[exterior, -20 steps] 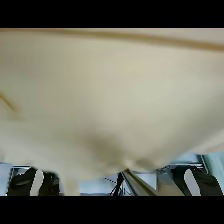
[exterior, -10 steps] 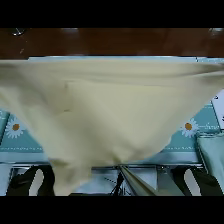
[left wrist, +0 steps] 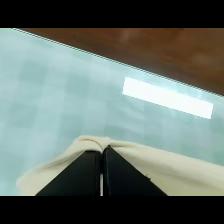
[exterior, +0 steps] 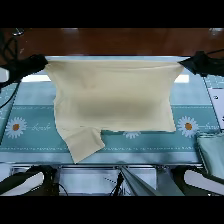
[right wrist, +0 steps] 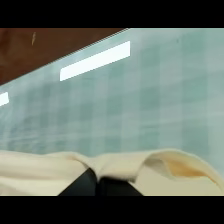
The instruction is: Fold the shirts.
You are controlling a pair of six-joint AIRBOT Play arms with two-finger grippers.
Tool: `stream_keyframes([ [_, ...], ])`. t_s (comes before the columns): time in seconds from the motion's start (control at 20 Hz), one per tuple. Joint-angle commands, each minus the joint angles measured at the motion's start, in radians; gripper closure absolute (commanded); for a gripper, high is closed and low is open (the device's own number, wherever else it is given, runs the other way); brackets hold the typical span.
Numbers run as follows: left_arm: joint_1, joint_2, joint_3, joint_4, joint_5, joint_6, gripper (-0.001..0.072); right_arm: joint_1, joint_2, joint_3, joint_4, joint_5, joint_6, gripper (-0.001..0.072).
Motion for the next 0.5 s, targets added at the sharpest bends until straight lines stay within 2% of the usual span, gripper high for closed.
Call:
stream_keyframes([
  [0.0, -0.038, -0.231, 0.148, -0.014, 0.05, -0.058, 0.0681, 0.043, -0.27, 0.169, 0.074, -0.089, 0.011, 0.0691],
  [0.1, -0.034, -0.3, 0.214, -0.014, 0.04, -0.122, 0.0681, 0.057, -0.375, 0.281, 0.064, -0.096, 0.074, 0.0691],
  [0.2, -0.032, -0.347, 0.268, -0.014, -0.011, -0.139, 0.0681, 0.058, -0.451, 0.369, 0.048, -0.082, 0.127, 0.069],
  [0.45, -0.002, -0.385, 0.325, -0.013, -0.263, -0.137, 0.068, 0.053, -0.503, 0.423, -0.016, 0.054, 0.123, 0.069],
])
